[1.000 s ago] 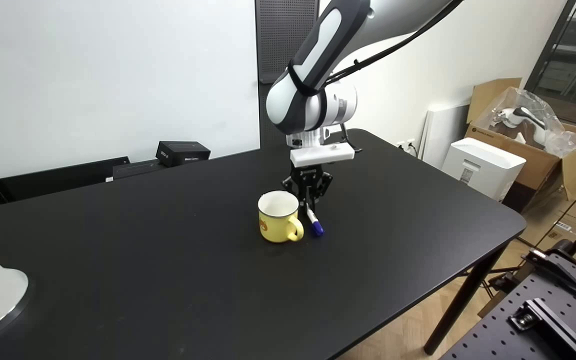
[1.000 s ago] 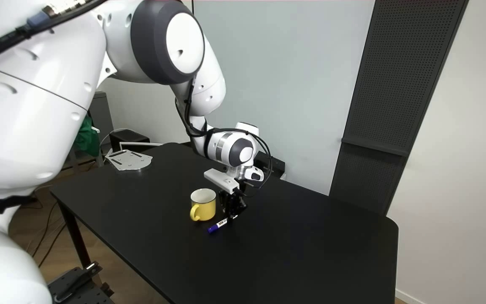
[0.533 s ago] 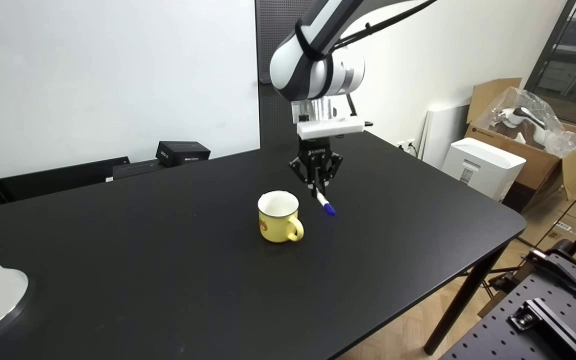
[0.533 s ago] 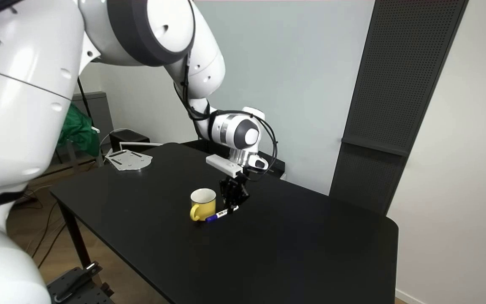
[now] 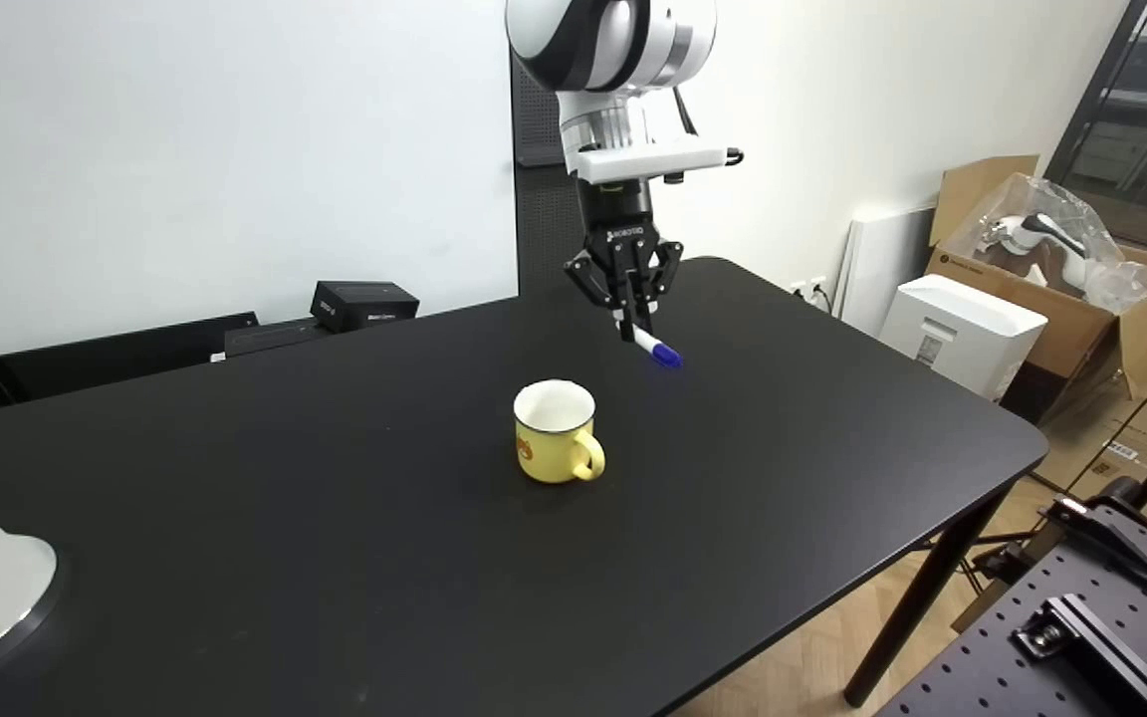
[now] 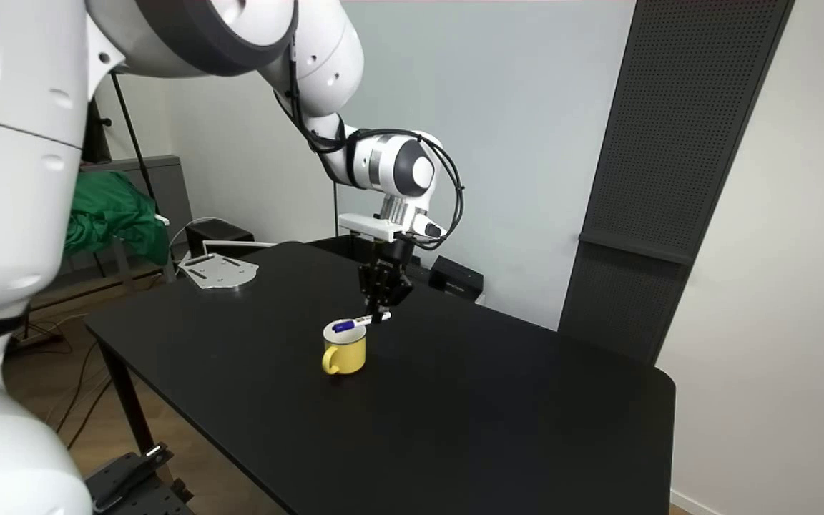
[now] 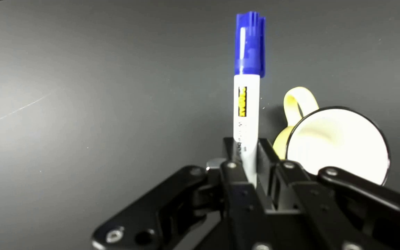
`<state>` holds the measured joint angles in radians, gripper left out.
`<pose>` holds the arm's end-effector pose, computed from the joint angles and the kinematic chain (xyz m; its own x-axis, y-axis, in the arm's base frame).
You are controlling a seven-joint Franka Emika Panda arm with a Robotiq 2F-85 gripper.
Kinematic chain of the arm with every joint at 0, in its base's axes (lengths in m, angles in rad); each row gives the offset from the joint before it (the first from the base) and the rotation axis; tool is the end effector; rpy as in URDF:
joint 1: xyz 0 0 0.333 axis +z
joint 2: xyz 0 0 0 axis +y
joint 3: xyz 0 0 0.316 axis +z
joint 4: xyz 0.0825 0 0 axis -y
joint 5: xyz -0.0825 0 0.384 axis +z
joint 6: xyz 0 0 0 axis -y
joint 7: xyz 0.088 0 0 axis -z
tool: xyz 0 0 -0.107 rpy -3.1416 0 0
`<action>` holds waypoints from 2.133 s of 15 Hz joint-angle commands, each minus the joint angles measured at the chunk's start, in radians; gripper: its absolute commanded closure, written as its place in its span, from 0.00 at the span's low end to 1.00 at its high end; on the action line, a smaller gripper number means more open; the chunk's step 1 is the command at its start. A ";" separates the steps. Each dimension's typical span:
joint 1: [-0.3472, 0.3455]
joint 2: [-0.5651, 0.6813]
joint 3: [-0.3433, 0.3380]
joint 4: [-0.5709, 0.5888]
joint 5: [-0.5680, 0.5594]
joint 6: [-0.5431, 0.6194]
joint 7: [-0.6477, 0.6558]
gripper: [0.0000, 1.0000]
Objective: Pick up the marker and put it in the cup
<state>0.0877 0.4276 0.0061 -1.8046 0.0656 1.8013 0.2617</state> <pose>0.5921 0.0610 0.2818 0.8885 -0.1897 -0.4179 -0.1833 -0.9815 0.0558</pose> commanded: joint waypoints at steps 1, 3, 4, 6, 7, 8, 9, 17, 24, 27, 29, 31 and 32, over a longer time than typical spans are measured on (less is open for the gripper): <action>0.004 0.084 0.029 0.161 0.031 -0.179 -0.023 0.96; 0.009 0.130 0.039 0.237 0.044 -0.270 -0.022 0.96; 0.010 0.155 0.043 0.274 0.053 -0.309 -0.025 0.96; 0.017 0.105 0.036 0.192 0.039 -0.253 -0.017 0.82; 0.018 0.122 0.037 0.214 0.040 -0.266 -0.018 0.82; 0.018 0.134 0.036 0.226 0.040 -0.271 -0.020 0.82; 0.018 0.141 0.036 0.233 0.040 -0.273 -0.023 0.82; 0.018 0.263 0.040 0.355 0.045 -0.359 -0.040 0.96; 0.062 0.423 0.051 0.566 0.014 -0.460 -0.063 0.96; 0.079 0.481 0.053 0.650 0.014 -0.498 -0.073 0.96; 0.087 0.514 0.054 0.697 0.015 -0.523 -0.081 0.96; 0.092 0.545 0.054 0.739 0.018 -0.550 -0.086 0.96; 0.092 0.560 0.055 0.759 0.020 -0.563 -0.090 0.96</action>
<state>0.1785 0.9167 0.0567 -1.1672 0.0952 1.3088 0.1849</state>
